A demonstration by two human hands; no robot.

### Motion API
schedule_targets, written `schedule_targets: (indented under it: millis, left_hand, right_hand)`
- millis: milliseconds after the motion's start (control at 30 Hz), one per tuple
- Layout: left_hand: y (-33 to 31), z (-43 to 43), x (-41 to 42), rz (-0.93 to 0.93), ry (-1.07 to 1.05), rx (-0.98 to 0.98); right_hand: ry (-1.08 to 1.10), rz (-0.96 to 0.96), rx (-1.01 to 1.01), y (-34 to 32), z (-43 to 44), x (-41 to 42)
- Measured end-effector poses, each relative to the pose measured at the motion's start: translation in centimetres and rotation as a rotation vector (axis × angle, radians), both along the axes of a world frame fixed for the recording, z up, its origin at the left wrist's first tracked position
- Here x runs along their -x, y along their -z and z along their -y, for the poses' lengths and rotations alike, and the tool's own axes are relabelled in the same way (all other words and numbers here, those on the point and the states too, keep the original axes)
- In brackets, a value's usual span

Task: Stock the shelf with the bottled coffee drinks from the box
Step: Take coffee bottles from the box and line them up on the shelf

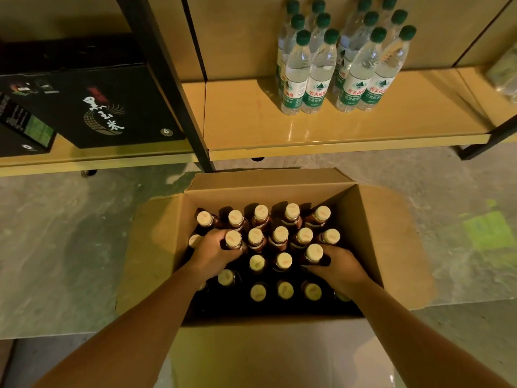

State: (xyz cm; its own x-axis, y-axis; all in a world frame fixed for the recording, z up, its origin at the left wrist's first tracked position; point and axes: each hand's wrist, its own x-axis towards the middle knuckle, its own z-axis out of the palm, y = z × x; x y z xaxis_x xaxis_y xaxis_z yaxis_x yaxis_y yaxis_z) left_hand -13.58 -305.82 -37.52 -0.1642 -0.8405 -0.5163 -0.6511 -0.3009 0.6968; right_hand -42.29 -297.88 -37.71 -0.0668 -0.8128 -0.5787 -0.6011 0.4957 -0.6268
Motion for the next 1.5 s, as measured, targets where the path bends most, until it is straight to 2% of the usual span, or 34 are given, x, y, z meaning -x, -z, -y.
schedule_targets:
  millis: [200, 533, 700, 933, 1067, 1267, 1500]
  left_hand:
    - [-1.9, -0.3, -0.1, -0.168, -0.089, 0.073]
    - [-9.1, 1.2, 1.3, -0.181, 0.019, 0.084]
    - [-13.5, 2.1, 2.7, -0.294, 0.04, 0.078]
    - [-17.0, 3.3, 5.7, -0.34, 0.12, 0.052]
    - [-18.6, 3.8, 7.8, -0.382, 0.177, -0.012]
    - [-22.8, 4.2, 14.3, -0.38, 0.31, 0.016]
    - [-30.4, 2.8, 26.6, -0.46, 0.408, 0.235]
  right_hand:
    - [0.127, 0.071, 0.062, -2.5, 0.0, -0.1]
    - [0.285, 0.254, 0.183, -9.9, 0.8, 0.3]
    - [0.307, 0.254, 0.265, -13.8, 1.5, 0.4]
    - [0.266, 0.077, 0.371, -18.6, 1.6, 0.8]
    - [0.336, 0.173, 0.355, -21.9, 1.0, 1.9]
    - [0.416, 0.174, 0.429, -26.7, -0.5, 7.6]
    - [0.482, 0.141, 0.577, -33.4, -4.2, 18.6]
